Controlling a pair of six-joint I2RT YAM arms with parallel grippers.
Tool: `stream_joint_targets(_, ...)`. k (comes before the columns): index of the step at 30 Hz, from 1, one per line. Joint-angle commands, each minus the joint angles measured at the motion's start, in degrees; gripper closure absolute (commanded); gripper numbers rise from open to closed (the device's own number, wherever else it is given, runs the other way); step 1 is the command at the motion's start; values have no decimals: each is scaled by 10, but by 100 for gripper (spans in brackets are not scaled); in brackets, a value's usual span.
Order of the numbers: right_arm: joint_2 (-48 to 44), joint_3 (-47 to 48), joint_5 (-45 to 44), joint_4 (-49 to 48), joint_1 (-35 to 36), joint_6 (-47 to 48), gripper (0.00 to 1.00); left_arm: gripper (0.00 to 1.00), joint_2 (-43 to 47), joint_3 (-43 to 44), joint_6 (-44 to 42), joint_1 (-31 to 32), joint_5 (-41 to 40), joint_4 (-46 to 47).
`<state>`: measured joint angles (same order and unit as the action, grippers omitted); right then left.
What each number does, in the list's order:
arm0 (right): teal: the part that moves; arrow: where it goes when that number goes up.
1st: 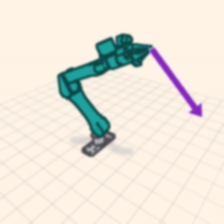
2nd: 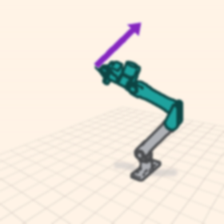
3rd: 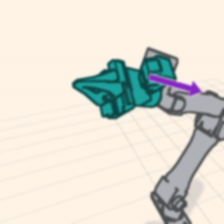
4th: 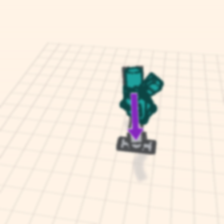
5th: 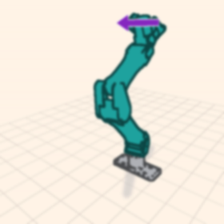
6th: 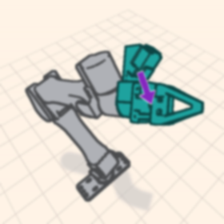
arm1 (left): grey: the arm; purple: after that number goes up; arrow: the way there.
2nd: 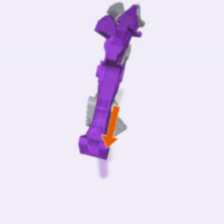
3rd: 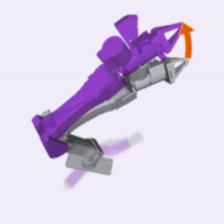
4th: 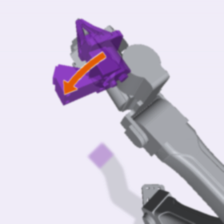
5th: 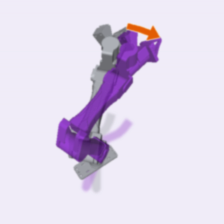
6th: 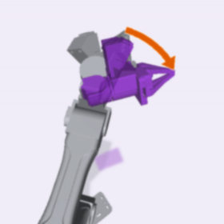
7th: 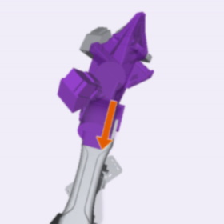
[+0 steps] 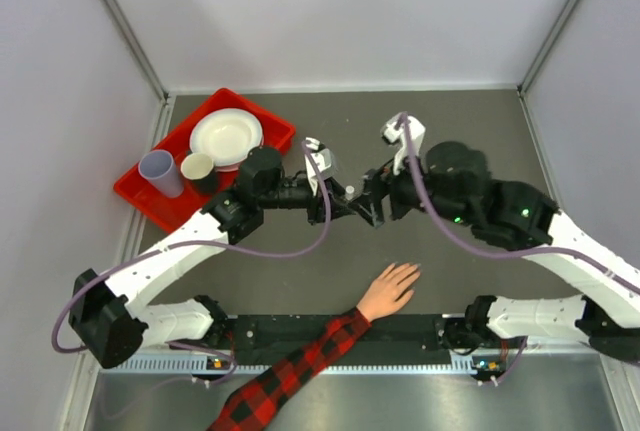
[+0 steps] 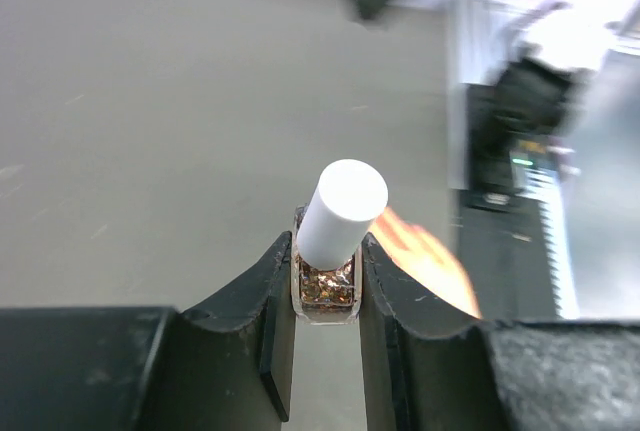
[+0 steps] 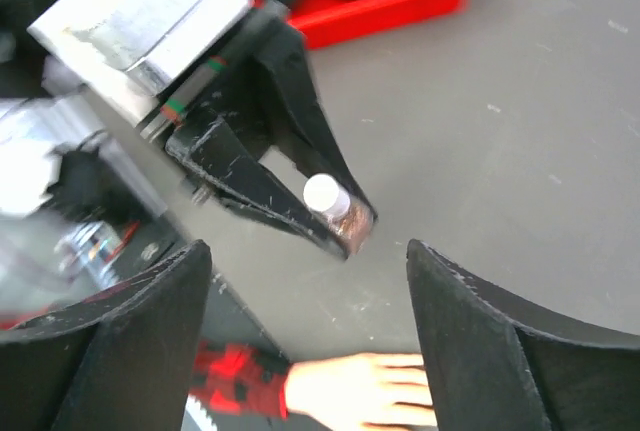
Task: Paint the nails
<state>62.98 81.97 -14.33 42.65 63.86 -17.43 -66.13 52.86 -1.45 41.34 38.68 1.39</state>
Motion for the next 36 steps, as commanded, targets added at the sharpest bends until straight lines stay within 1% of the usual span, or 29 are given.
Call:
stream_joint_targets(1,-16,5,320,1,-79,114,26,100,-19,41,13,1,191,20)
stream_joint_targets(2,-14,6,333,3,-88,131,27,100,-27,43,12,1,239,25)
stream_joint_targets(3,-6,7,351,7,-103,139,28,100,-30,44,28,1,252,26)
stream_joint_targets(5,-1,9,373,3,-122,150,38,100,-36,48,40,2,278,29)
stream_joint_targets(6,0,9,400,-1,-138,151,42,100,-37,49,42,1,281,27)
stream_joint_targets(7,5,9,410,-5,-145,151,47,100,-37,49,42,1,281,23)
stream_joint_targets(8,7,10,417,-6,-149,157,50,100,-37,50,42,1,281,23)
stream_joint_targets(9,11,12,418,-5,-152,161,52,100,-37,50,42,1,286,22)
stream_joint_targets(10,20,17,418,-1,-153,165,57,100,-37,51,43,1,286,21)
stream_joint_targets(14,30,17,412,10,-153,190,65,100,-37,52,46,1,287,21)
stream_joint_targets(15,31,17,413,9,-153,190,72,100,-37,51,46,2,285,22)
stream_joint_targets(16,31,16,416,9,-153,191,74,100,-37,51,46,1,284,21)
stream_joint_targets(19,30,11,423,9,-153,192,76,100,-37,52,46,1,277,20)
stream_joint_targets(20,30,9,423,10,-152,192,78,100,-37,52,45,1,272,20)
stream_joint_targets(21,29,7,418,9,-153,190,85,100,-35,51,44,1,267,19)
stream_joint_targets(23,29,3,417,9,-153,179,97,100,-30,51,37,1,221,16)
stream_joint_targets(24,29,1,418,8,-153,179,100,100,-27,51,32,1,198,13)
stream_joint_targets(25,29,-7,419,0,-153,163,100,100,-18,51,23,1,166,5)
stream_joint_targets(26,27,-15,421,-7,-153,143,100,100,-17,49,19,1,118,2)
stream_joint_targets(28,22,-40,397,-27,-149,114,100,100,-10,51,19,1,57,-9)
stream_joint_targets(29,21,-49,374,-44,-143,86,100,100,-8,51,19,1,5,-10)
stream_joint_targets(30,21,-57,280,-50,-107,71,100,100,-8,51,19,1,-24,-11)
stream_joint_targets(31,22,-66,206,-54,-83,55,100,100,-2,49,19,1,-49,-11)
stream_joint_targets(32,27,-70,116,-50,-54,-4,100,100,3,44,19,1,-79,-10)
stream_joint_targets(33,35,-70,-83,-29,-31,-62,100,100,8,39,19,1,-131,-3)
stream_joint_targets(34,42,-59,-161,12,4,-138,100,100,17,35,19,1,-159,1)
stream_joint_targets(35,63,-56,-209,43,22,-245,100,100,21,29,19,1,-177,7)
stream_joint_targets(36,72,-54,-287,48,46,-270,100,100,24,26,19,1,-199,10)
